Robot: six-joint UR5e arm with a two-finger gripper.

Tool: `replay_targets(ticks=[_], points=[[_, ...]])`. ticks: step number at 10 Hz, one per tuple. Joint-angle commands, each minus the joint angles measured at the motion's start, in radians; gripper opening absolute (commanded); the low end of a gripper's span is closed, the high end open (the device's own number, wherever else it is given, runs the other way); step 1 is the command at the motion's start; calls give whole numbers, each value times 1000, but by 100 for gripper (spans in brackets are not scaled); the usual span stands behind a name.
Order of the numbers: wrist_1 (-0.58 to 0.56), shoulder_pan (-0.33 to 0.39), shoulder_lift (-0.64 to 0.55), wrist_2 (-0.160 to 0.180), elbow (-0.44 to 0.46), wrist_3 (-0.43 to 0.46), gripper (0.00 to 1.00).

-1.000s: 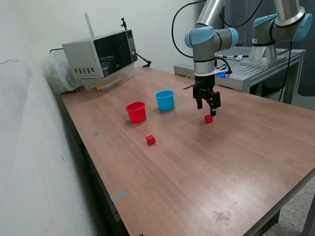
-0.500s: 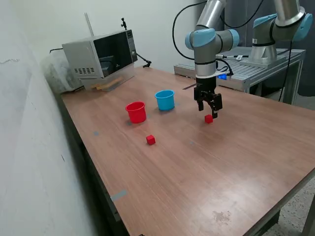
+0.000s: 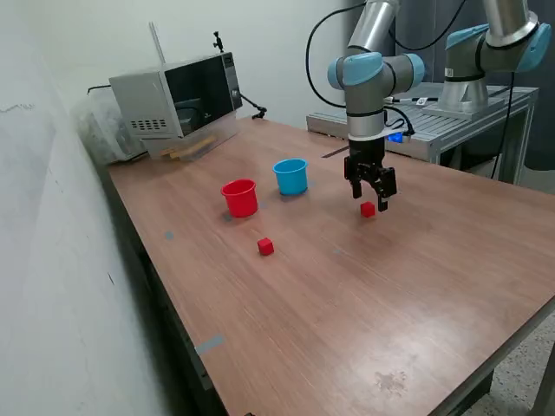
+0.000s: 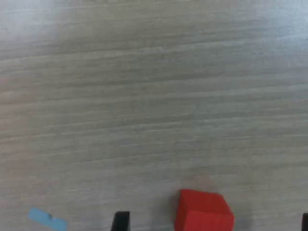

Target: Place red objects in the red bin, and blue objects in the blue bin.

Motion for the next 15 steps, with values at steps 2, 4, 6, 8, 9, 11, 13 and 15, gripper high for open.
replay_targets(ticks=[2,4,6,8,9,11,13,15], points=[[0,3,19,5,0,-11,100],[0,3,22,5,-2,-11,100],[-2,3,22,5,-6,-12,100],[-2,3,23,5,-20,-11,100],[-2,3,23,5,-23,-12,100],[-2,1,23,5,-25,-12,100],[-2,3,23,5,-23,-11,0],[-3,1,23,5,-23,-11,0]])
